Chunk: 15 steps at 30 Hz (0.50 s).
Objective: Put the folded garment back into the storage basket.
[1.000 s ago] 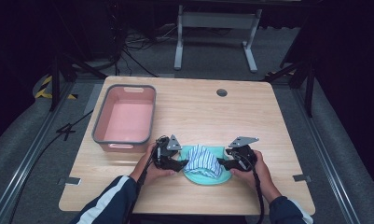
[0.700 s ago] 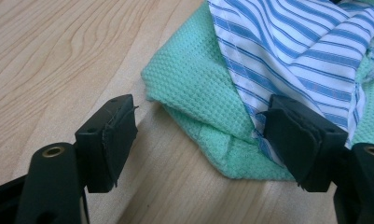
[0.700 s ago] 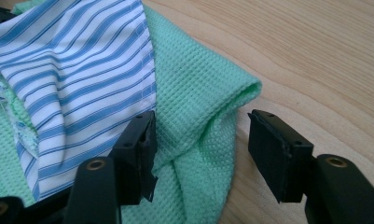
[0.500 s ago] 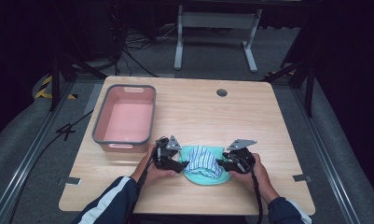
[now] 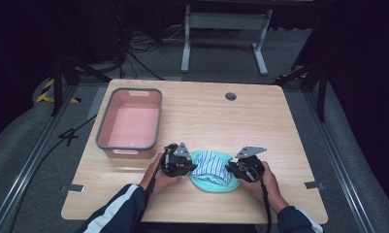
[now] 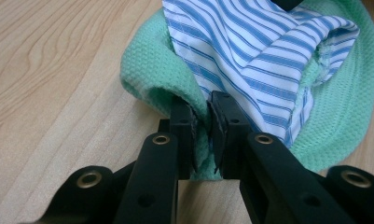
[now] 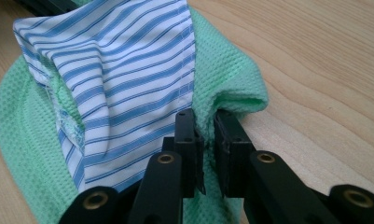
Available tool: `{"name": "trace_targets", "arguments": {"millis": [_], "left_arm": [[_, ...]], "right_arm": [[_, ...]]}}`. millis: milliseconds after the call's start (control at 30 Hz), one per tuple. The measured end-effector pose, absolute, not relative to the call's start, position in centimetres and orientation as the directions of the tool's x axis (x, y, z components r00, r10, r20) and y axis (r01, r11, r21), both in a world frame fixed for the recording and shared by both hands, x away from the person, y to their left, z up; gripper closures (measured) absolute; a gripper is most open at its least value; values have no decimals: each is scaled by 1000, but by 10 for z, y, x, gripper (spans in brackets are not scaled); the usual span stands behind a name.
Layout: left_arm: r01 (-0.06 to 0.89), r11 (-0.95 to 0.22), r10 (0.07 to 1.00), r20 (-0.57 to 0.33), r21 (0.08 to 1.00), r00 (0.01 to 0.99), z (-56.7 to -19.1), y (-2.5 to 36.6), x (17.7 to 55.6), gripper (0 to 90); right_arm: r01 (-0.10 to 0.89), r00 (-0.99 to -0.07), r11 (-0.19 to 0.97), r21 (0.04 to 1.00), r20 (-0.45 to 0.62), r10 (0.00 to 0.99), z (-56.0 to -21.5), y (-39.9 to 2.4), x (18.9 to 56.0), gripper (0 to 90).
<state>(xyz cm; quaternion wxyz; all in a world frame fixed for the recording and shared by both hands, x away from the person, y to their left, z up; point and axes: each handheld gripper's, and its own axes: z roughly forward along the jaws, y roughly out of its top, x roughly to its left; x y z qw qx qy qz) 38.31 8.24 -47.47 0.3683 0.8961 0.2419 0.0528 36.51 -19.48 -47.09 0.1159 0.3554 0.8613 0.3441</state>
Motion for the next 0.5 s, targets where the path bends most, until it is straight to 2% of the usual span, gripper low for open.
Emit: {"name": "trace_targets", "arguments": {"millis": [500], "left_arm": [[378, -623, 461, -69, 685, 885, -467, 82, 382, 824]], "right_arm": [[527, -722, 499, 689, 53, 690, -465, -198, 362, 818]]}}
